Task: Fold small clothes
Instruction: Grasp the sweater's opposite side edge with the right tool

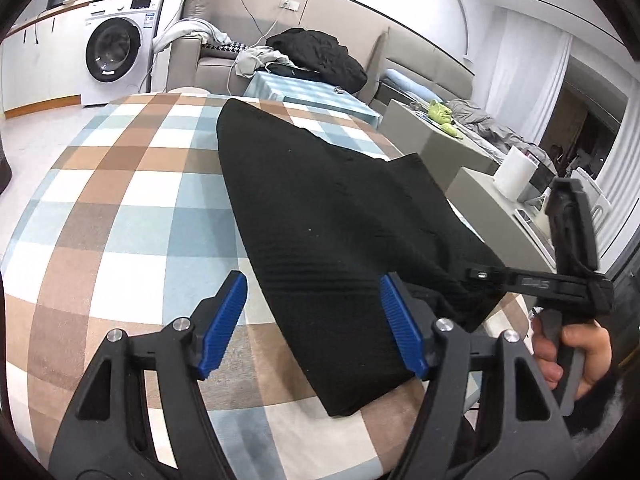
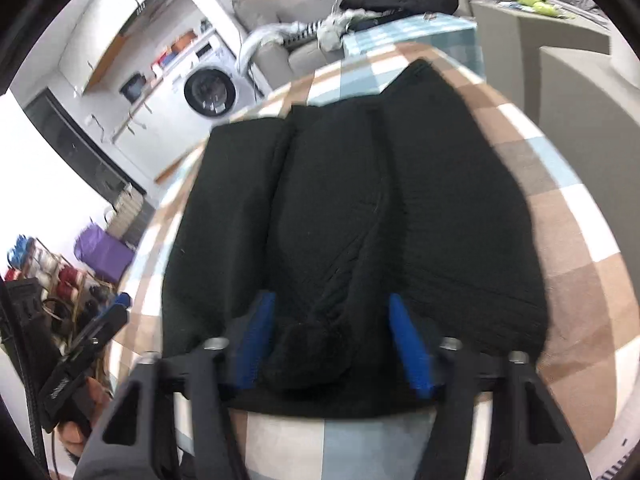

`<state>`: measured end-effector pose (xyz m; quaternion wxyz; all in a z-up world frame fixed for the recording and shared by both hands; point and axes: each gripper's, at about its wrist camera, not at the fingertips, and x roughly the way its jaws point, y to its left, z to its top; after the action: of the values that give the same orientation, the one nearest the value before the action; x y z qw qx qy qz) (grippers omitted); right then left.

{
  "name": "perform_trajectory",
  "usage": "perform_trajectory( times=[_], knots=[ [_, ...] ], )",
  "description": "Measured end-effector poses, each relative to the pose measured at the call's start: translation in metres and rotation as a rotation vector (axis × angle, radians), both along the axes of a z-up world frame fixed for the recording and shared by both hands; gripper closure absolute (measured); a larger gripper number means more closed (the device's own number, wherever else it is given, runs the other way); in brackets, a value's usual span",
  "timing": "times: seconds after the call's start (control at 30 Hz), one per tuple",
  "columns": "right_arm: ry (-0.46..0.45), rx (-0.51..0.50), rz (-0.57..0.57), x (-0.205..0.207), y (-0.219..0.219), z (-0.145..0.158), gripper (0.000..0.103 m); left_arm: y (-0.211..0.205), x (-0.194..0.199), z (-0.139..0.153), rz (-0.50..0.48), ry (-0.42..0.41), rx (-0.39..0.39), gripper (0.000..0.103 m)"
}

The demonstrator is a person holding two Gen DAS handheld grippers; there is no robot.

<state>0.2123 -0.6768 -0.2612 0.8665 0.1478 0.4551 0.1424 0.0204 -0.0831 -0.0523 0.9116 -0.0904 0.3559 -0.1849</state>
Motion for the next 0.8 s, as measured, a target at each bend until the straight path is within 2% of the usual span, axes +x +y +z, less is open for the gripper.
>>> perform_trajectory(
  times=[0.03, 0.1, 0.2, 0.27, 0.4, 0.47, 0.6, 0.7, 0.8],
  knots=[
    [0.001, -0.034, 0.006, 0.006, 0.005, -0.003, 0.076, 0.002, 0.000, -0.001, -0.001, 0.000, 0.000, 0.036],
    [0.001, -0.081, 0.008, 0.011, 0.012, -0.004, 0.096, 0.003, -0.001, -0.003, 0.002, 0.003, 0.005, 0.036],
    [-0.098, -0.037, 0.033, -0.004, 0.011, 0.020, 0.097, -0.001, 0.000, -0.002, -0.003, -0.003, 0.011, 0.036],
    [-0.098, -0.046, 0.006, -0.009, 0.002, 0.028, 0.097, -0.003, 0.000, -0.002, -0.012, 0.001, 0.010, 0.036],
    [-0.012, -0.260, -0.069, -0.001, -0.011, 0.013, 0.091, -0.011, 0.004, -0.008, -0.039, 0.026, 0.021, 0.036],
    [-0.035, -0.206, -0.073, -0.007, -0.019, 0.017, 0.089, -0.014, 0.003, -0.009, -0.053, 0.030, 0.030, 0.036],
    [-0.130, -0.076, 0.027, -0.021, -0.011, 0.037, 0.061, -0.022, 0.003, -0.013, -0.079, 0.041, 0.041, 0.036],
    [-0.133, -0.032, 0.148, -0.011, 0.015, 0.035, 0.059, -0.024, 0.003, -0.013, -0.081, 0.048, 0.041, 0.036],
    [-0.085, -0.044, 0.232, 0.010, 0.041, 0.014, 0.061, -0.021, 0.000, -0.011, -0.070, 0.039, 0.042, 0.036]
  ],
)
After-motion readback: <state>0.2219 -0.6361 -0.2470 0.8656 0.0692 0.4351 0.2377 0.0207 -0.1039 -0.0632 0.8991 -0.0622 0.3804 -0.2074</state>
